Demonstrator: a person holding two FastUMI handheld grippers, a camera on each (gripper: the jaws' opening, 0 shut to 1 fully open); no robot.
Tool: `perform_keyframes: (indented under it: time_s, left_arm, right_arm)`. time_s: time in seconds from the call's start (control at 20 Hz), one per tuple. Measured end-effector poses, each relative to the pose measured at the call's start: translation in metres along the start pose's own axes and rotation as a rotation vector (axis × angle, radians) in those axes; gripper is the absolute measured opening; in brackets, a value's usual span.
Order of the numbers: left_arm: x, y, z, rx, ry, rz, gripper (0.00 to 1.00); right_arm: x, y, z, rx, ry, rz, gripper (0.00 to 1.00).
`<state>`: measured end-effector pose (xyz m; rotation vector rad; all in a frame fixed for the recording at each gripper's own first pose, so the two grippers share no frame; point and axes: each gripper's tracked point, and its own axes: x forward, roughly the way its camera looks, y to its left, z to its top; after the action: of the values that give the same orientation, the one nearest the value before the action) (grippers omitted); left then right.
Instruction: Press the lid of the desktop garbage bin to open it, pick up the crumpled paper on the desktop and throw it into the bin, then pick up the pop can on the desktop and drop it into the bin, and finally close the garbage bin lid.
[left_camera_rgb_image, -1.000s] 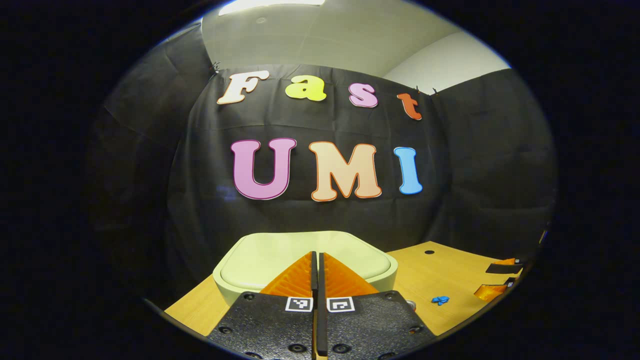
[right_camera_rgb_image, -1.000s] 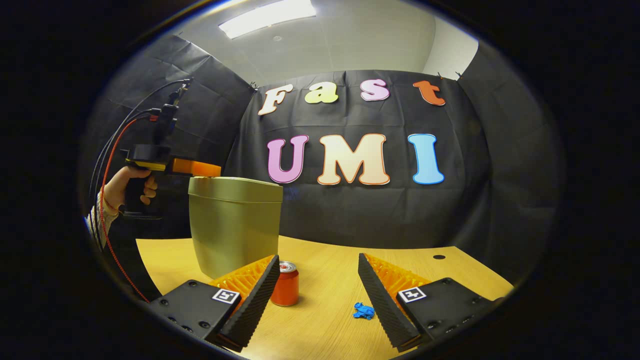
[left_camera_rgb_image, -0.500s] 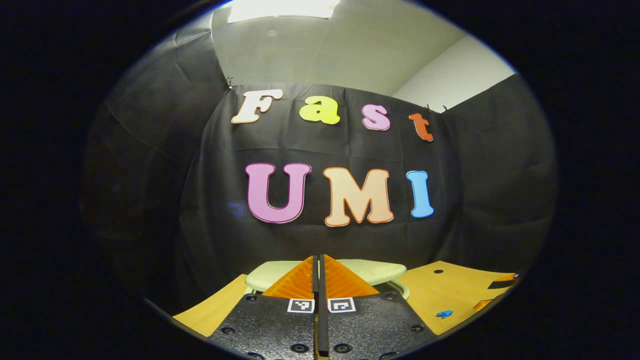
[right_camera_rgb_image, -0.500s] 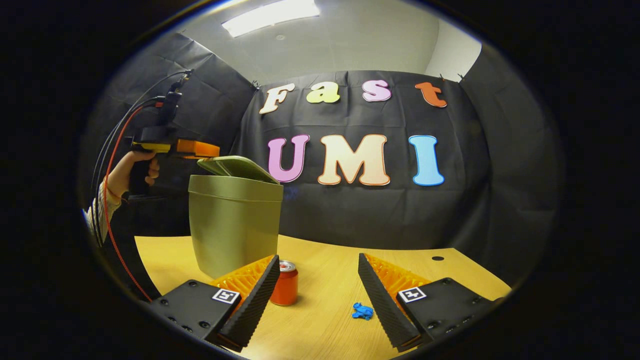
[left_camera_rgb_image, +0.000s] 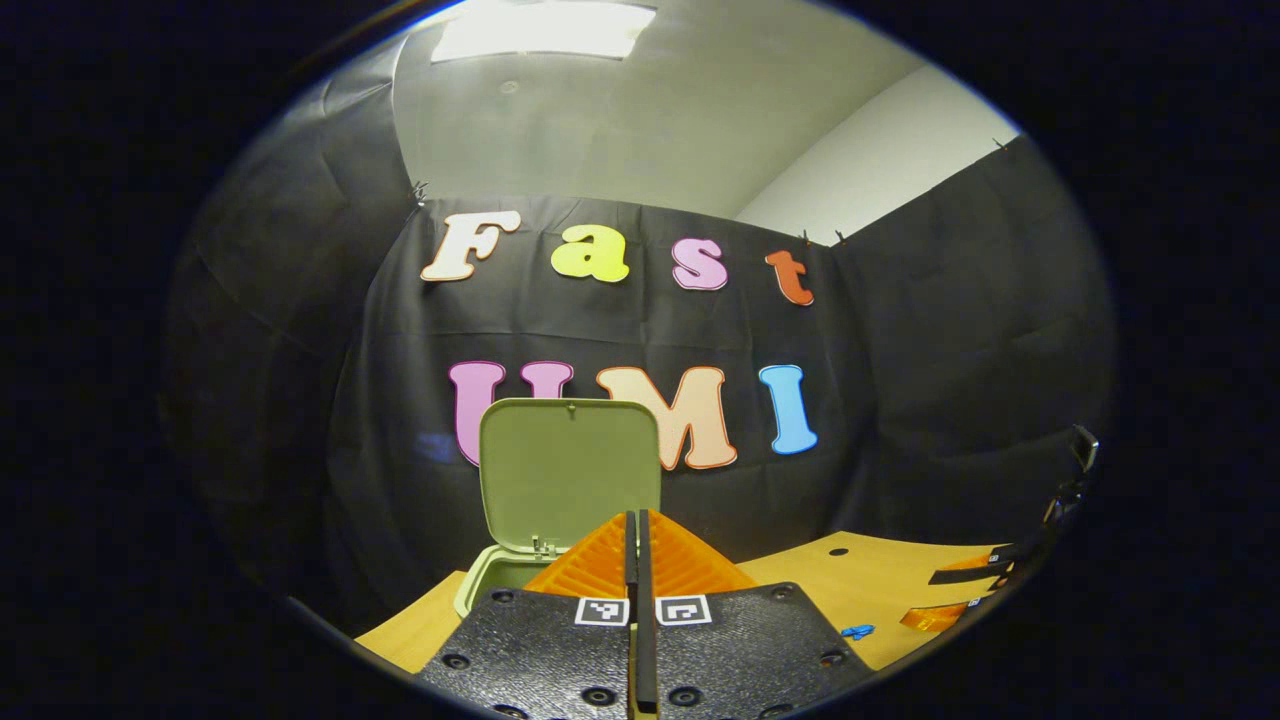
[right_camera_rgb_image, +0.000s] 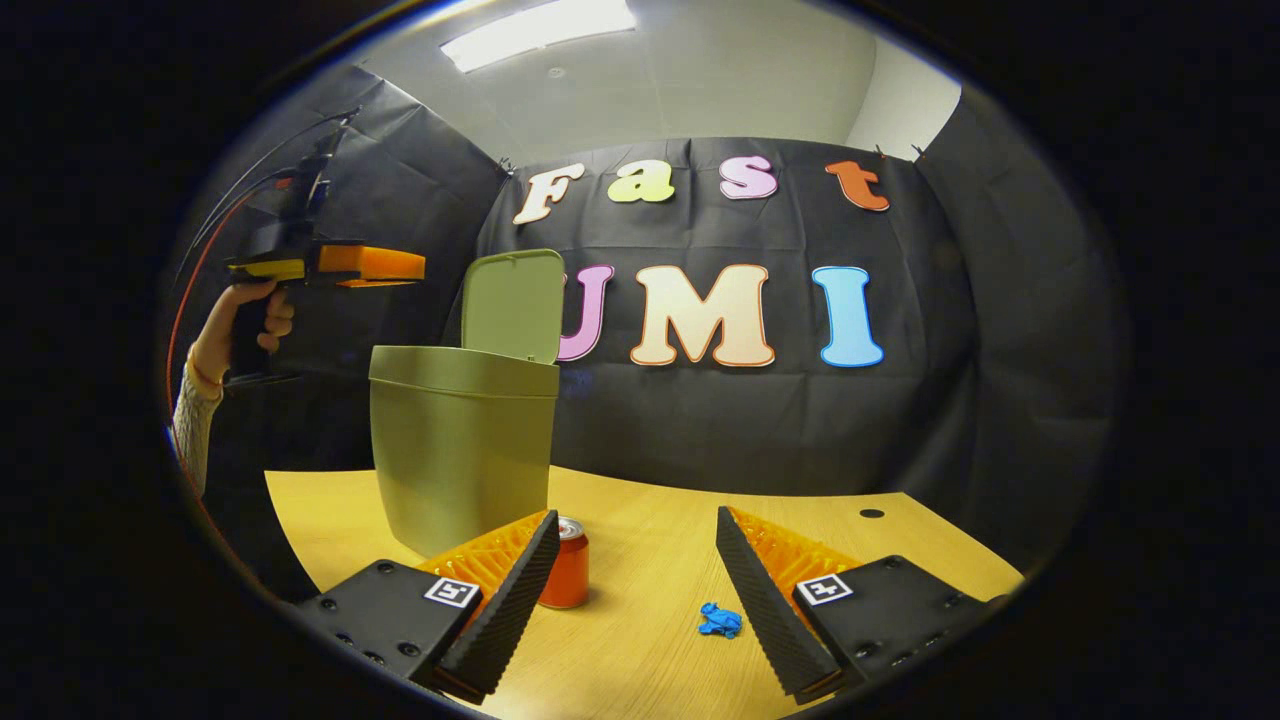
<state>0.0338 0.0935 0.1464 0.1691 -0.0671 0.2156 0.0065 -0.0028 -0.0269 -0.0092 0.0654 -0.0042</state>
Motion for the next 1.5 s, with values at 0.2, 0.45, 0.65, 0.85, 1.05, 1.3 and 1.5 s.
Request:
perform_keyframes:
  time_s: [0.2,0.45,0.65,0.85,1.05,1.3,1.5]
  left_arm:
    - [-0.027,-0.026,-0.029,-0.039,0.033,-0.063,0.00]
    - [-0.053,-0.059,-0.072,-0.079,0.059,-0.136,0.00]
    - [-0.066,-0.074,-0.098,-0.019,0.083,-0.185,0.08]
    - [-0.080,-0.094,-0.124,-0.060,0.127,-0.250,0.42]
    - [-0.085,-0.094,-0.146,-0.084,0.169,-0.235,0.90]
    - [-0.083,-0.101,-0.166,-0.100,0.196,-0.243,0.97]
    - [-0.081,-0.102,-0.175,-0.117,0.217,-0.249,0.97]
  right_arm:
    - [0.004,-0.001,-0.009,0.011,0.020,-0.001,0.99]
    - [0.008,-0.007,-0.023,-0.017,0.060,-0.019,0.99]
    - [0.013,-0.016,-0.035,-0.039,0.102,-0.025,0.99]
    - [0.024,-0.020,-0.048,-0.045,0.187,0.011,0.99]
    - [0.040,-0.042,-0.071,-0.130,0.297,0.001,1.00]
    - [0.064,-0.048,-0.113,-0.147,0.476,0.042,0.99]
    - [0.070,-0.055,-0.157,-0.105,0.630,0.052,0.99]
